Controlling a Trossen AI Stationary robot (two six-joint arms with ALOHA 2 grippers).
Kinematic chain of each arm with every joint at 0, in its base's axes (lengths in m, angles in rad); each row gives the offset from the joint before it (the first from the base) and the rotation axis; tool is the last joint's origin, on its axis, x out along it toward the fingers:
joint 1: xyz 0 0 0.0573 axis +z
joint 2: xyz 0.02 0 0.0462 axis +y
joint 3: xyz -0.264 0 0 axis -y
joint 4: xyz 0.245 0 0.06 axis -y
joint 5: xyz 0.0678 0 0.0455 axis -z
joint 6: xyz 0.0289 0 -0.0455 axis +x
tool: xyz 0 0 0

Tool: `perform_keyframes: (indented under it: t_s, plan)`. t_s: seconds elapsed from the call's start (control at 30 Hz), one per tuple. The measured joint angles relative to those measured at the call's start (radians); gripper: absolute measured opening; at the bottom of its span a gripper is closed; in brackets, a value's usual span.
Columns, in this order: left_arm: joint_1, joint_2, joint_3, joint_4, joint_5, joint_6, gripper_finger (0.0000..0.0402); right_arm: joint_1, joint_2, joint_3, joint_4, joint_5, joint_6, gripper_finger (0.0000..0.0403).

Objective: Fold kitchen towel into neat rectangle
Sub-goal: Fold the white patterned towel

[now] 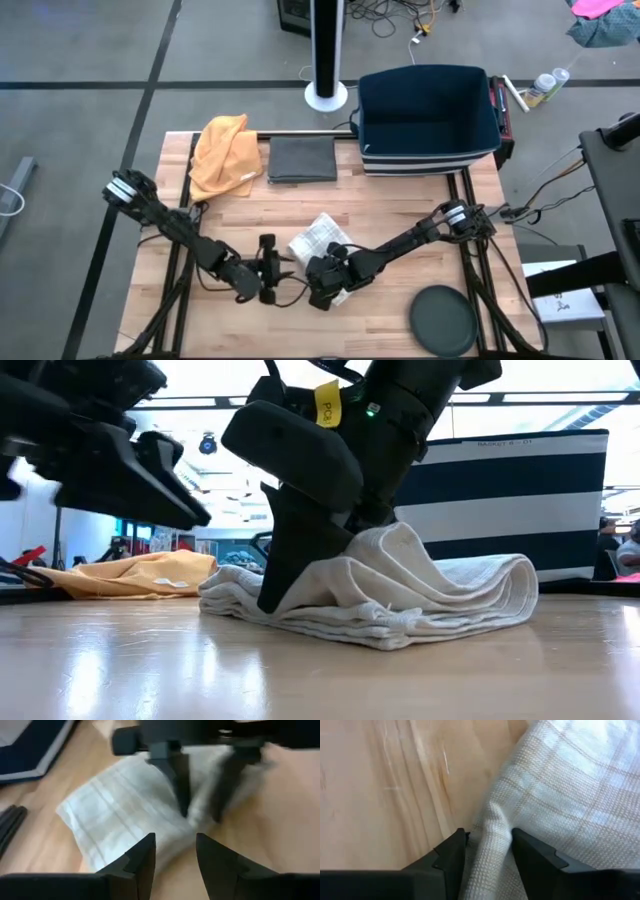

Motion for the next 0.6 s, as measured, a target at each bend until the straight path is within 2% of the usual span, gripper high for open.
perform_keyframes:
  t_s: [0.23,0.47,0.6]
  plan:
    - [0.123,0.157,0.000,0.110,0.062,0.021,0.0133,0.007,-0.011,0.020,-0.050,-0.012,-0.030,0.0162]
    - [0.157,0.294,0.009,0.181,0.074,0.010,0.0133,0.037,-0.087,0.034,-0.228,-0.025,-0.037,0.0148]
    - [0.157,0.315,0.008,0.196,0.068,-0.009,0.0133,0.053,-0.098,0.034,-0.270,-0.151,-0.078,0.0143]
